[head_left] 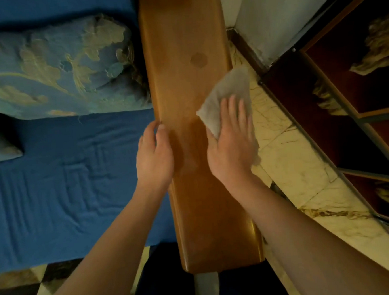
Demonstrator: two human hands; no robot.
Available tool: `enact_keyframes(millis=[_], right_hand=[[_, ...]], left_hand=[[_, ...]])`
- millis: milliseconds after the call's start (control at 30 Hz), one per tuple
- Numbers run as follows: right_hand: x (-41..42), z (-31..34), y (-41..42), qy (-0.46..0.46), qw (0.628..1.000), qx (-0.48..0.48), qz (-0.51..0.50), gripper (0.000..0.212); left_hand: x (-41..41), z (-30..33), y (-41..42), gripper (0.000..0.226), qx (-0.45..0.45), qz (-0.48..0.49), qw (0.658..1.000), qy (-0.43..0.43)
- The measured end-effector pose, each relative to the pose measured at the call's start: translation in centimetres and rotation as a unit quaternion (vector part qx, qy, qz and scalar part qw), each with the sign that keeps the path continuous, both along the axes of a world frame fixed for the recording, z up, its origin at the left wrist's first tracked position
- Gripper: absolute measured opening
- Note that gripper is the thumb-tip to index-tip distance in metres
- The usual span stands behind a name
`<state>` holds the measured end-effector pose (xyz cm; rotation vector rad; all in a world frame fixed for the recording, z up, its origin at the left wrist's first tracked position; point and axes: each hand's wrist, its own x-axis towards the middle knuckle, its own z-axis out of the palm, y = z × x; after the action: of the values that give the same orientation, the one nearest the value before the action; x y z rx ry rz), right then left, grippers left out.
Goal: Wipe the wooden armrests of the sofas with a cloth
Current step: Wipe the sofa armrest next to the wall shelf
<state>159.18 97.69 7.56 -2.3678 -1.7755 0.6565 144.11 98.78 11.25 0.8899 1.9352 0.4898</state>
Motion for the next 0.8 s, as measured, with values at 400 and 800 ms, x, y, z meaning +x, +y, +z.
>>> enact_keyframes(millis=[400,800], right_hand=[[-3.9,0.9,-24.6,0.027,0.965,-0.049,0.254,0.065],[-3.4,-0.2,-13.7,-0.074,0.996,-0.007,0.055,0.077]], left_hand=[[-1.1,1.1,-10.9,0.058,0.034,-0.277,0.959,0.045],[-1.1,0.1,1.6,0.064,0.074,-0.310,0.942,0.104]])
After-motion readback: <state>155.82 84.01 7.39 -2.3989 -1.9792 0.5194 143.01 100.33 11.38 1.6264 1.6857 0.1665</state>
